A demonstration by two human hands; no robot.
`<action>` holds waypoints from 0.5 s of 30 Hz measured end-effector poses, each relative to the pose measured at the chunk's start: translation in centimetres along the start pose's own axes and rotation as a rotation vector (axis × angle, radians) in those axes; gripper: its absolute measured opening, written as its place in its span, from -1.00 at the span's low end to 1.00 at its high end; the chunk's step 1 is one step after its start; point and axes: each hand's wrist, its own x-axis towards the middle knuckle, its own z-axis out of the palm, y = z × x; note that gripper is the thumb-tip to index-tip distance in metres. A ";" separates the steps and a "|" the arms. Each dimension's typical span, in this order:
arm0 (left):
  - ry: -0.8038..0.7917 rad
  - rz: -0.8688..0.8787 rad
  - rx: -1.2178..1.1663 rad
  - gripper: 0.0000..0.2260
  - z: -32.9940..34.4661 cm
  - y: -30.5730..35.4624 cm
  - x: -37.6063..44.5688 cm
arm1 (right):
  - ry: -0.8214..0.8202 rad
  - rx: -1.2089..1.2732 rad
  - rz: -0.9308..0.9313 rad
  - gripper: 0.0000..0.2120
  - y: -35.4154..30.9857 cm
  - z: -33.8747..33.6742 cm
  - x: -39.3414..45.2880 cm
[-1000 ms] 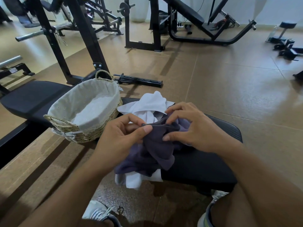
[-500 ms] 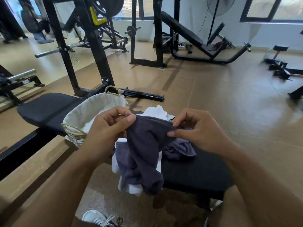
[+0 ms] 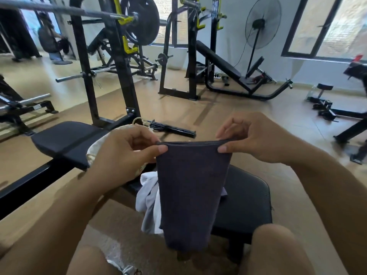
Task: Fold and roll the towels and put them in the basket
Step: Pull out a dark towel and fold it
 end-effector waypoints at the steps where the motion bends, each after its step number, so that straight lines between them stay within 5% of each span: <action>1: -0.012 0.016 0.024 -0.88 0.1 0.2 -0.6 | -0.038 -0.024 0.004 -0.76 -0.1 0.0 -0.2; 11: -0.135 -0.009 -0.086 -0.81 1.6 -2.1 -0.1 | -0.355 -0.041 0.095 -0.57 0.8 2.0 -0.8; 15: -0.193 -0.023 -0.038 -0.75 3.6 -3.6 1.2 | -0.202 -0.288 0.104 -0.73 1.7 6.6 0.8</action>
